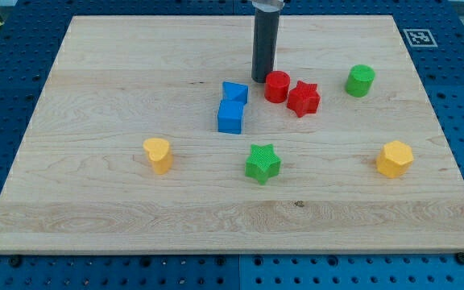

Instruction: Point at the green star

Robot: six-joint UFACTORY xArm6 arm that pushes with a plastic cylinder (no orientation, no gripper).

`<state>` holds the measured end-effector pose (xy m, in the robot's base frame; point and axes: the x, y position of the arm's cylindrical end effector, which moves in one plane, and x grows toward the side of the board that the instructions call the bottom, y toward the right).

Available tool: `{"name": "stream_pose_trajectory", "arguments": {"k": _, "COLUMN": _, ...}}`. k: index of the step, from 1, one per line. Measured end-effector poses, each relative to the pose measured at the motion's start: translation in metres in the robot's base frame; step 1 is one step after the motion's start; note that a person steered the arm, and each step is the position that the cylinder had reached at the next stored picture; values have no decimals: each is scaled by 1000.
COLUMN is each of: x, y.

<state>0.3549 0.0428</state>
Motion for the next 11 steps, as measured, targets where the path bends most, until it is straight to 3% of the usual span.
{"name": "stream_pose_trajectory", "arguments": {"k": 2, "x": 0, "y": -27}}
{"name": "stream_pose_trajectory", "arguments": {"k": 4, "x": 1, "y": -120}}
{"name": "stream_pose_trajectory", "arguments": {"k": 5, "x": 7, "y": -120}}
{"name": "stream_pose_trajectory", "arguments": {"k": 7, "x": 81, "y": -110}}
{"name": "stream_pose_trajectory", "arguments": {"k": 9, "x": 98, "y": -88}}
{"name": "stream_pose_trajectory", "arguments": {"k": 11, "x": 156, "y": -80}}
